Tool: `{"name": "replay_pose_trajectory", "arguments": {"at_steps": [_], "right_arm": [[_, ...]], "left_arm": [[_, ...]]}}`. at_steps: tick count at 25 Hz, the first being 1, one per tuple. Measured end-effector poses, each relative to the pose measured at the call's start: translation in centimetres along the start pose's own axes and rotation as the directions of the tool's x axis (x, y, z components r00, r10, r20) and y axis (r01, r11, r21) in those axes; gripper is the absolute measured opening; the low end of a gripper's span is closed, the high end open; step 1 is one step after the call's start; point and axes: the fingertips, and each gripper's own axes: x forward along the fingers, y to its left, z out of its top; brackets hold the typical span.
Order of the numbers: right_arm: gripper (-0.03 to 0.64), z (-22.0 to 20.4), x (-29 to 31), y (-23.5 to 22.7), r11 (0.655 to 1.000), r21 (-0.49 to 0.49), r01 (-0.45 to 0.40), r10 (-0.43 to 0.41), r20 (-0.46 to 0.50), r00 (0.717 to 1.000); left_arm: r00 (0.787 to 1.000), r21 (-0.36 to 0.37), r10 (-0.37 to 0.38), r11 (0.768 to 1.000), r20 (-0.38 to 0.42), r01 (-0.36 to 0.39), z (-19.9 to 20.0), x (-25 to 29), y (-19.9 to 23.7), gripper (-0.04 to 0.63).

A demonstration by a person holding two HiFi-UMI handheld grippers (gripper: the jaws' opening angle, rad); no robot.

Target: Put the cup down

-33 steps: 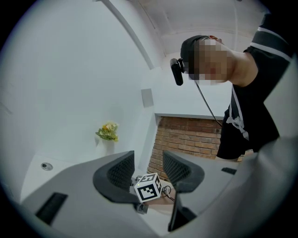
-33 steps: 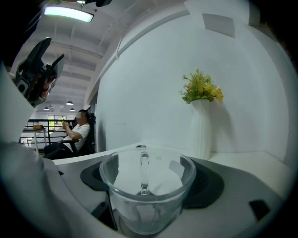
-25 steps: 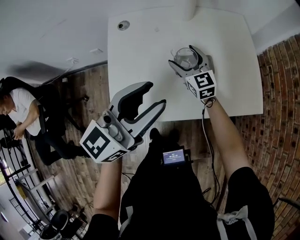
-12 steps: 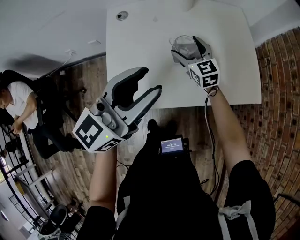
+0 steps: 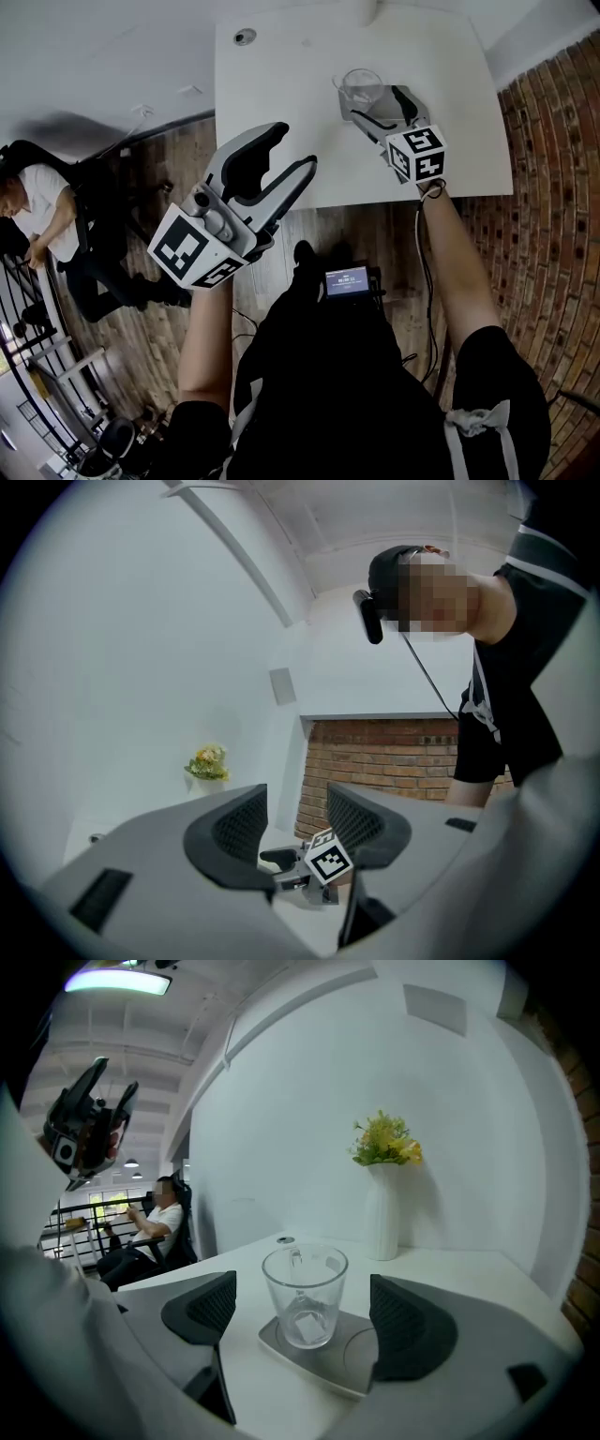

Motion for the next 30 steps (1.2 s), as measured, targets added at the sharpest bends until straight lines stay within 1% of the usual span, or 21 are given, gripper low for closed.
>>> {"name": "replay_pose_trajectory", "arguments": {"at_steps": [3, 5, 8, 11, 12, 13, 15, 16, 20, 23, 27, 30], "right_arm": [[0.439, 0.9, -2.3, 0.2, 0.999, 0.033, 0.013, -0.014, 0.015, 1.0], [0.439, 1.4, -4.0, 0.7, 0.997, 0.073, 0.004, -0.006, 0.023, 1.0], [0.439, 2.4, -6.5, 1.9, 0.984, 0.176, -0.033, 0.024, 0.054, 0.998], [0.434, 4.0, -9.2, 2.9, 0.953, 0.292, -0.075, 0.04, 0.124, 0.991], [0.419, 4.7, -10.2, 3.3, 0.941, 0.325, -0.09, 0.041, 0.152, 0.988], [0.38, 5.3, -11.2, 3.7, 0.931, 0.352, -0.102, 0.04, 0.18, 0.983], [0.232, 6.8, -13.2, 4.4, 0.915, 0.384, -0.122, 0.032, 0.233, 0.972], [0.182, 7.5, -14.2, 4.9, 0.91, 0.392, -0.132, 0.029, 0.257, 0.966], [0.04, 9.8, -17.3, 6.9, 0.908, 0.389, -0.156, 0.033, 0.306, 0.951], [0.014, 10.8, -18.7, 8.9, 0.909, 0.37, -0.192, 0.068, 0.322, 0.944], [0.012, 11.6, -20.0, 11.2, 0.911, 0.343, -0.231, 0.109, 0.339, 0.934], [0.012, 11.5, -20.6, 12.2, 0.911, 0.348, -0.223, 0.095, 0.349, 0.932]], "left_arm": [[1.0, 0.013, -0.001, 1.0, 0.005, 0.001, 0.2, -0.1, -0.3, 0.193], [1.0, 0.019, -0.002, 1.0, 0.005, 0.002, 0.1, -0.3, -0.7, 0.193], [1.0, 0.018, -0.006, 1.0, 0.003, 0.006, -0.2, -0.7, -1.3, 0.193], [1.0, 0.017, -0.01, 1.0, -0.002, 0.01, -0.2, -1.1, -1.7, 0.193], [1.0, 0.017, -0.012, 1.0, -0.004, 0.012, -0.2, -1.3, -1.9, 0.193], [1.0, 0.018, -0.014, 1.0, -0.005, 0.014, -0.1, -1.5, -2.0, 0.193], [1.0, 0.021, -0.026, 0.999, -0.01, 0.026, -0.1, -1.7, -2.4, 0.193], [0.999, 0.025, -0.035, 0.999, -0.015, 0.035, -0.1, -1.8, -2.7, 0.193], [0.997, 0.031, -0.065, 0.997, -0.031, 0.066, -0.4, -2.0, -3.9, 0.193], [0.997, 0.026, -0.075, 0.997, -0.03, 0.075, -0.6, -2.2, -4.7, 0.193], [0.997, 0.018, -0.078, 0.997, -0.024, 0.078, -0.9, -2.8, -5.8, 0.192], [0.998, 0.006, -0.068, 0.998, -0.017, 0.068, -1.1, -3.7, -6.4, 0.193]]}}
